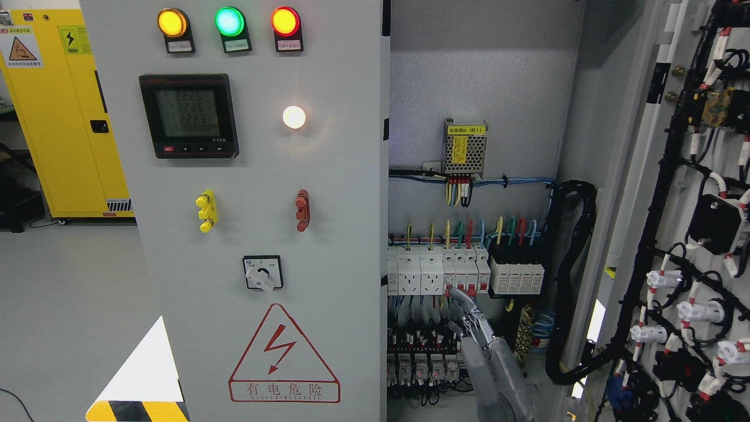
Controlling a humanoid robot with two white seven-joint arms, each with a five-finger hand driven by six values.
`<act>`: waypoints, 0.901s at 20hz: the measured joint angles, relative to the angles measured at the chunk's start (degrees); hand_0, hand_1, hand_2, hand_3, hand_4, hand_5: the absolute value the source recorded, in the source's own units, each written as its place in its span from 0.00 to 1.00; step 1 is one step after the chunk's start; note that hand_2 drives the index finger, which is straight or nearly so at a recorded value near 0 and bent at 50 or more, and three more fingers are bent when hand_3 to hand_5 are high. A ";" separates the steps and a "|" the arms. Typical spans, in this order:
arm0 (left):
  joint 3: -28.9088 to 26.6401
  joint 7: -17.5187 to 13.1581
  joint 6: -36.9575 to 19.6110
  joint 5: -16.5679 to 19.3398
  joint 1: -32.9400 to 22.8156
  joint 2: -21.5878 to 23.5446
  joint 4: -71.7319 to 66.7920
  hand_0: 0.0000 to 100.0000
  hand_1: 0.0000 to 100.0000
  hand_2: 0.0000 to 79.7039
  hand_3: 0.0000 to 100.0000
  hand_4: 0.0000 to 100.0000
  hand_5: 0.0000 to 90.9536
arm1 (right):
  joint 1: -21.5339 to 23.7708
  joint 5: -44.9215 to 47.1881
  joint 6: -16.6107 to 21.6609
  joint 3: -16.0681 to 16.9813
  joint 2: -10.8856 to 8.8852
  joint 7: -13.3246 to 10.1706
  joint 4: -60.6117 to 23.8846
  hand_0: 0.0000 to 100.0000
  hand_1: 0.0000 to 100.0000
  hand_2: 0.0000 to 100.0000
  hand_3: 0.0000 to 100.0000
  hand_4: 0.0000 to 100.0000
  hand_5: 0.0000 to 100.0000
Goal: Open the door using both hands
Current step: 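Raise the right hand into the cabinet toward the lamp door's inner edge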
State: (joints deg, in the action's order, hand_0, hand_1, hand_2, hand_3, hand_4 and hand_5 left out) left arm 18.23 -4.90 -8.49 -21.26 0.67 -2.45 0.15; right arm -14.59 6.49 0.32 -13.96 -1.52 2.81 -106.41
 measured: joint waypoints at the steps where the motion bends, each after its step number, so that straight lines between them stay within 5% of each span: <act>1: 0.00 0.00 0.00 0.00 -0.15 -0.03 -0.02 0.00 0.00 0.00 0.00 0.00 0.00 | -1.05 0.01 -0.01 0.13 0.12 0.26 0.71 0.21 0.14 0.00 0.00 0.00 0.00; 9: -0.01 0.00 0.36 -0.01 0.36 -0.21 -0.09 0.00 0.00 0.00 0.00 0.00 0.00 | -8.78 0.08 -0.27 1.10 0.84 1.07 7.69 0.21 0.14 0.00 0.00 0.00 0.00; 18: -0.02 0.00 0.51 -0.01 -0.44 -0.26 -0.13 0.00 0.00 0.00 0.00 0.00 0.00 | -16.08 5.17 -3.14 1.67 1.22 4.68 14.02 0.21 0.14 0.00 0.00 0.00 0.00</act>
State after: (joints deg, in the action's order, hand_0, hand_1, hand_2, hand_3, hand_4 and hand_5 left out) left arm 18.21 -4.90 -7.97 -21.27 0.23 -2.71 0.02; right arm -30.66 11.66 -2.82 -12.29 -0.30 7.49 -92.39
